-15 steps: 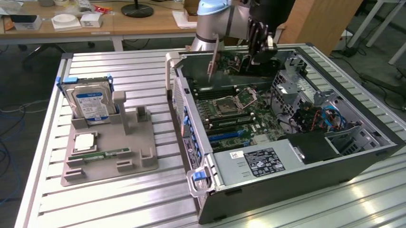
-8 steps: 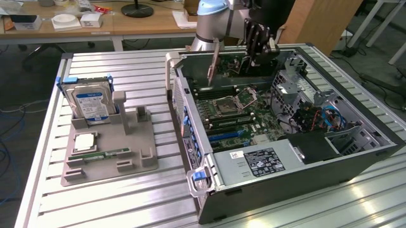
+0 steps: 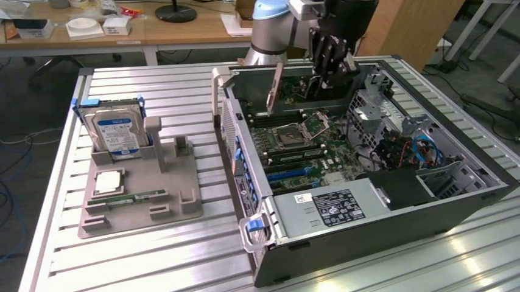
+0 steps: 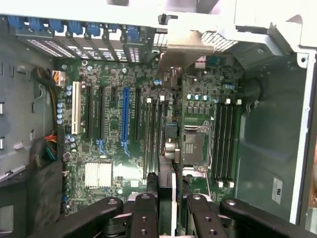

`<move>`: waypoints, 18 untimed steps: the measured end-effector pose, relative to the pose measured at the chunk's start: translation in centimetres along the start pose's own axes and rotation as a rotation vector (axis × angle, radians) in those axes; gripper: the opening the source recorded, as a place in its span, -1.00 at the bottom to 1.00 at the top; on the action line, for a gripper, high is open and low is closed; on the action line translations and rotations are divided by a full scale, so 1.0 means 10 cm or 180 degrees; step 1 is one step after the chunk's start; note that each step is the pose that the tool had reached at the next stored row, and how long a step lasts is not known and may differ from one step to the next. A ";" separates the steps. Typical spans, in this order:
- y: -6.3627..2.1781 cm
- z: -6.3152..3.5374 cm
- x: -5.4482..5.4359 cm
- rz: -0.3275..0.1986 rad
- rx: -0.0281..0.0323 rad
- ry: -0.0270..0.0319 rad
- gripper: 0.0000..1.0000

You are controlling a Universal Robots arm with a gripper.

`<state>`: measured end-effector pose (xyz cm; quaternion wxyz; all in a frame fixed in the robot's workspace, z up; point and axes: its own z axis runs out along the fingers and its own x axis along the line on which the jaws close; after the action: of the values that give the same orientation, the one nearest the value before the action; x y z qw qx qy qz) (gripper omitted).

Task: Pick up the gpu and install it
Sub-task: 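Insert the gpu into the slot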

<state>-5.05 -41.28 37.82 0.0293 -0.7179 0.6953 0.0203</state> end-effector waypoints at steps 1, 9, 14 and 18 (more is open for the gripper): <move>0.001 0.010 0.01 0.0000 0.0000 -0.0001 -0.46; 0.004 0.070 0.03 0.0172 0.0011 0.0002 -0.46; 0.006 0.103 0.09 0.0216 0.0015 0.0003 -0.46; 0.007 0.108 0.13 0.0233 0.0015 0.0003 -0.46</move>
<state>-5.07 -42.46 36.65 0.0299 -0.6918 0.7212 0.0193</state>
